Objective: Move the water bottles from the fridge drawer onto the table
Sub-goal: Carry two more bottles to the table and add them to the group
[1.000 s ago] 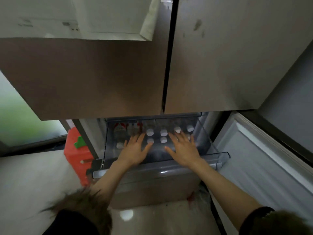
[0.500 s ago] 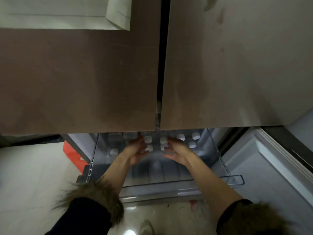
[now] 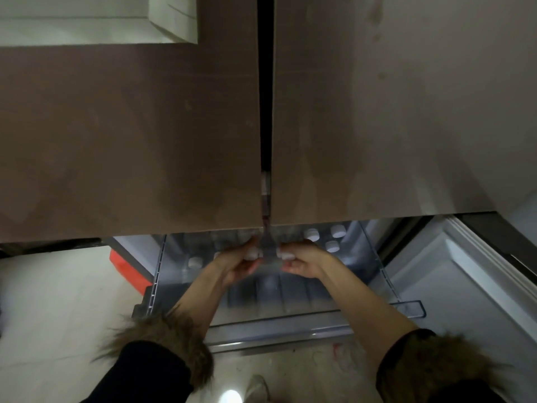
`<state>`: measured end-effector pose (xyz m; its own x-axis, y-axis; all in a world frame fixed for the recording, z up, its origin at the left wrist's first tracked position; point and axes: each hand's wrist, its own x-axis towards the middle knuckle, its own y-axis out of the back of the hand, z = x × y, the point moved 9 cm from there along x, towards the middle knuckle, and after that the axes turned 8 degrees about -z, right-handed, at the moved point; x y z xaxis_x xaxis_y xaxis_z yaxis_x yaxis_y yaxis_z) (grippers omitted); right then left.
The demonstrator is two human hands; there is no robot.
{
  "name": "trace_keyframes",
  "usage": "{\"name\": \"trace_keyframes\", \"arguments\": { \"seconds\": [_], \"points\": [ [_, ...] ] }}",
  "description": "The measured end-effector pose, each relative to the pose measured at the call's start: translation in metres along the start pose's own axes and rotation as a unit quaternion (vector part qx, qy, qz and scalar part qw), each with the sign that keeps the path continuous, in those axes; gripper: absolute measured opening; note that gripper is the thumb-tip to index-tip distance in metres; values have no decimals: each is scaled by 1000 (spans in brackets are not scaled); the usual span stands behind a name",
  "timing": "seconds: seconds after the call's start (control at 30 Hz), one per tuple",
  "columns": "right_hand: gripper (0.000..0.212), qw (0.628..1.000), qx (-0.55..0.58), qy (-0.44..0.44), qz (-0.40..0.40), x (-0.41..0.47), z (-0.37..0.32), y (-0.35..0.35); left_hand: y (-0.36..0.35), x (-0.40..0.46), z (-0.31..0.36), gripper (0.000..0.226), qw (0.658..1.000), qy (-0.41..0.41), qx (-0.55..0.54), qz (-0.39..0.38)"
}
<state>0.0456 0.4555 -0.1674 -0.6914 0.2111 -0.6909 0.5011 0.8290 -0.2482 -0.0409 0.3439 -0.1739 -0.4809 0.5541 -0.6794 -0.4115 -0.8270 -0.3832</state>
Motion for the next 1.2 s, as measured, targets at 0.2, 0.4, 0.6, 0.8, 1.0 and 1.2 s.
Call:
{"name": "trace_keyframes", "arguments": {
  "seconds": [0.2,0.4,0.6,0.8,1.0,1.2],
  "points": [
    [28,989,-143,-7,30,-32,1,4,25,-30,9,18,988,-33,143,52],
    [35,929,-346,59,117,-69,-8,1,49,-77,29,22,963,-92,223,119],
    [30,865,-372,219,256,-116,-32,-16,71,-137,81,41,838,-211,444,238],
    [39,829,-354,289,322,-152,-44,-38,66,-163,93,42,754,-291,546,222],
    [43,787,-424,299,335,-158,-44,-73,62,-181,95,40,707,-325,593,207],
    [48,758,-472,291,344,-149,-39,-96,64,-181,105,46,684,-335,616,198]
  ]
}}
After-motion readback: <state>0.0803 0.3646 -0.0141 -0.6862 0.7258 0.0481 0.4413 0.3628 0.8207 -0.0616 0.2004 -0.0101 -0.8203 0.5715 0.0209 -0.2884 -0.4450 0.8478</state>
